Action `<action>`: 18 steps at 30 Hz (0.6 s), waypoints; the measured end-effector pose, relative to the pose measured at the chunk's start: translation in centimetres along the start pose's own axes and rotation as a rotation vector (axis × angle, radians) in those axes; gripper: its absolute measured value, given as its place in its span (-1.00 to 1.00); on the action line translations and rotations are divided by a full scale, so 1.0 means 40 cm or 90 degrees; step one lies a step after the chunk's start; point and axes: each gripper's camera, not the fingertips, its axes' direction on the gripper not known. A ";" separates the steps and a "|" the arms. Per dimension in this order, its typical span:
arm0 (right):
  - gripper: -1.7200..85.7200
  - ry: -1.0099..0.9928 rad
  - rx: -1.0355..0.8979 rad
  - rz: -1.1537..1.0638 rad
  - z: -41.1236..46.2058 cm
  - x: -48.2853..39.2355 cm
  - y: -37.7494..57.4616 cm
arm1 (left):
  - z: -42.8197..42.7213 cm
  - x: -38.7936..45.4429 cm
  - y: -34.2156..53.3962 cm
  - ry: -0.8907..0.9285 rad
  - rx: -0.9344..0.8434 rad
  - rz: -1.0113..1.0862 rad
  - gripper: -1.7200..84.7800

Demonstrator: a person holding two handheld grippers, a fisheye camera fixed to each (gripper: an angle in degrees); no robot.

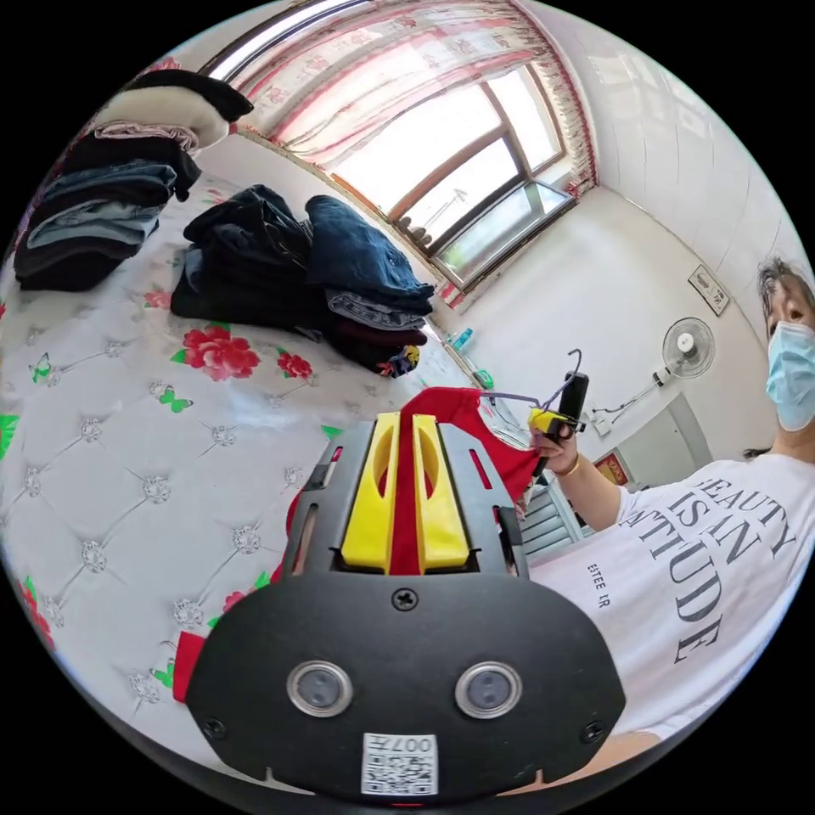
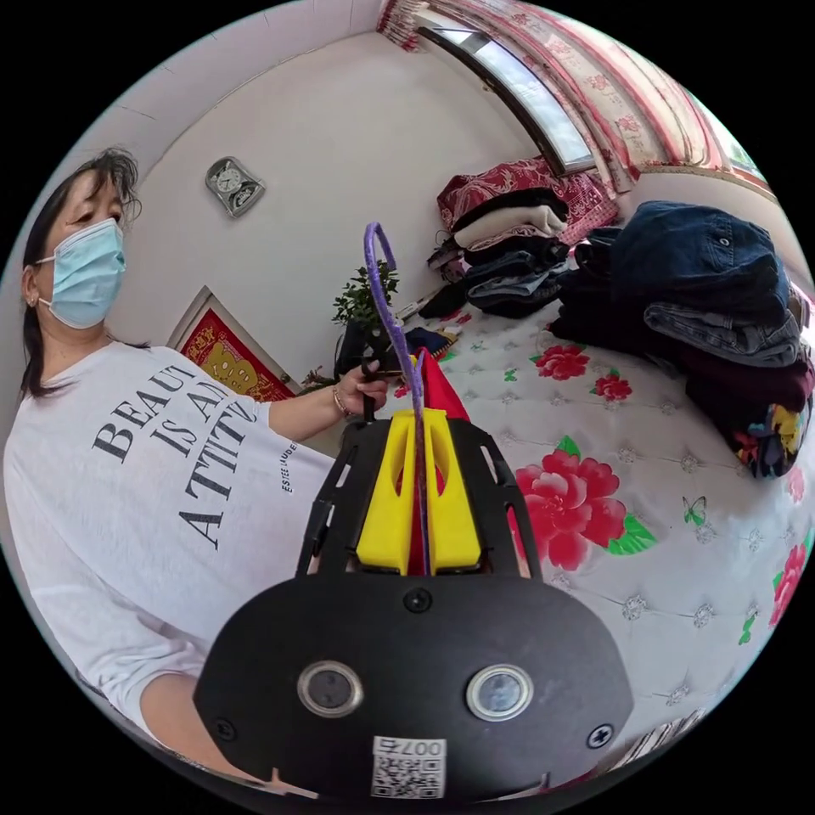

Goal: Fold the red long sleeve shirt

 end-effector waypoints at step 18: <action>-0.95 -0.131 0.076 0.099 -0.010 -0.136 -0.023 | -0.322 -0.273 0.351 0.012 0.112 -0.206 -0.98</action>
